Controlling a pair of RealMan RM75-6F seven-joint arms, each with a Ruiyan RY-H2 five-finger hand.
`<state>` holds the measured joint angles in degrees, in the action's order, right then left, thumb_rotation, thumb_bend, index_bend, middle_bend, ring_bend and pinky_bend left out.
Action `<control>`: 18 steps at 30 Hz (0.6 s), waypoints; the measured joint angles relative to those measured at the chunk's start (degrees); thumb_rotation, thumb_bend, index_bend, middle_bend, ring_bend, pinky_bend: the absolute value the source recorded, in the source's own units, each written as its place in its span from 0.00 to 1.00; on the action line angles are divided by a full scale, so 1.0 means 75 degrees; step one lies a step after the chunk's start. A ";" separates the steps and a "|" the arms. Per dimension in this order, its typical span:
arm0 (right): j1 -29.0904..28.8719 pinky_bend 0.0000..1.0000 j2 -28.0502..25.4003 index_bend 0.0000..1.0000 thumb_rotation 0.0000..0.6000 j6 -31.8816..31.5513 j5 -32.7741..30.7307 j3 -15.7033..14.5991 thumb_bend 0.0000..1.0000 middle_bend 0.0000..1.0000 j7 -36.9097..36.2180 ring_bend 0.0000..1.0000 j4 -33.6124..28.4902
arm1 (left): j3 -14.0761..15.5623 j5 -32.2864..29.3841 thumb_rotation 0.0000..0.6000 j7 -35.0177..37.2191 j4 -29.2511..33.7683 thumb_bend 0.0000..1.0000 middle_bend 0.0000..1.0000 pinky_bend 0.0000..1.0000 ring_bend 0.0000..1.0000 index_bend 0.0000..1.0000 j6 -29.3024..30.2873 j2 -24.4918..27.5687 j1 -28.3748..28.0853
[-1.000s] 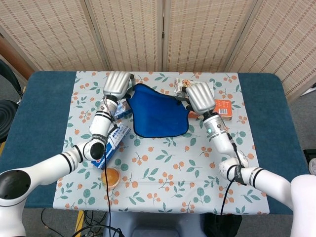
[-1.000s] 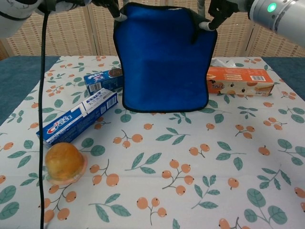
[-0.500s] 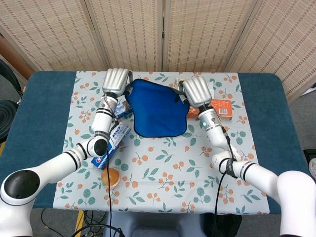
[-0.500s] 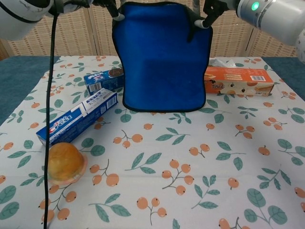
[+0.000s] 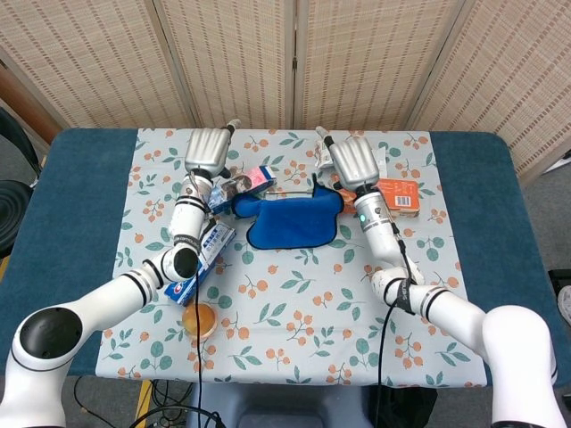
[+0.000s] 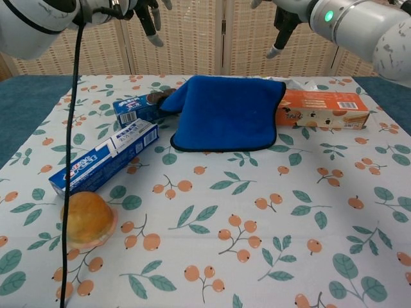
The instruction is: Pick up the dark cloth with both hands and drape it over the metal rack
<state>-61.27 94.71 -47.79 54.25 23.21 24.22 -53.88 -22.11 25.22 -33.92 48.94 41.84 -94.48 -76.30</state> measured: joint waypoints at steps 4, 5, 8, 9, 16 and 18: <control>-0.0002 1.00 -0.0073 0.00 1.00 -0.0020 -0.0214 0.0016 0.00 0.87 0.0208 0.89 -0.0178 | -0.0047 -0.0081 1.00 -0.0038 0.0100 0.08 0.00 0.36 0.01 0.01 0.0006 0.0055 0.0043; 0.0008 1.00 -0.0104 0.00 1.00 -0.0033 -0.0236 0.0015 0.00 0.87 0.0231 0.89 -0.0233 | -0.0061 -0.0090 1.00 -0.0027 0.0131 0.08 0.00 0.34 0.00 0.00 0.0013 0.0069 0.0057; 0.0077 1.00 -0.0255 0.00 1.00 -0.0117 -0.0250 -0.0009 0.00 0.84 0.0259 0.87 -0.0470 | -0.0119 -0.0209 1.00 -0.0005 0.0263 0.08 0.00 0.34 0.00 0.00 0.0075 0.0127 0.0124; 0.0123 1.00 -0.0336 0.00 1.00 -0.0169 -0.0229 -0.0030 0.00 0.83 0.0259 0.86 -0.0588 | -0.0152 -0.0288 1.00 0.0015 0.0354 0.08 0.00 0.34 0.01 0.01 0.0094 0.0166 0.0165; 0.0565 1.00 -0.0991 0.27 1.00 -0.0537 0.0035 -0.0234 0.20 0.74 0.0138 0.79 -0.1511 | -0.0212 -0.0553 1.00 0.0157 0.1041 0.08 0.00 0.34 0.05 0.09 0.0365 0.0541 0.0596; 0.0736 1.00 -0.1252 0.32 1.00 -0.0639 0.0168 -0.0323 0.24 0.71 0.0057 0.76 -0.1846 | -0.0169 -0.0505 1.00 0.0219 0.1294 0.08 0.01 0.34 0.05 0.11 0.0480 0.0693 0.0768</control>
<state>-55.75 85.32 -52.57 55.50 20.79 24.65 -67.73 -23.38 21.43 -32.28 58.65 45.43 -89.28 -70.53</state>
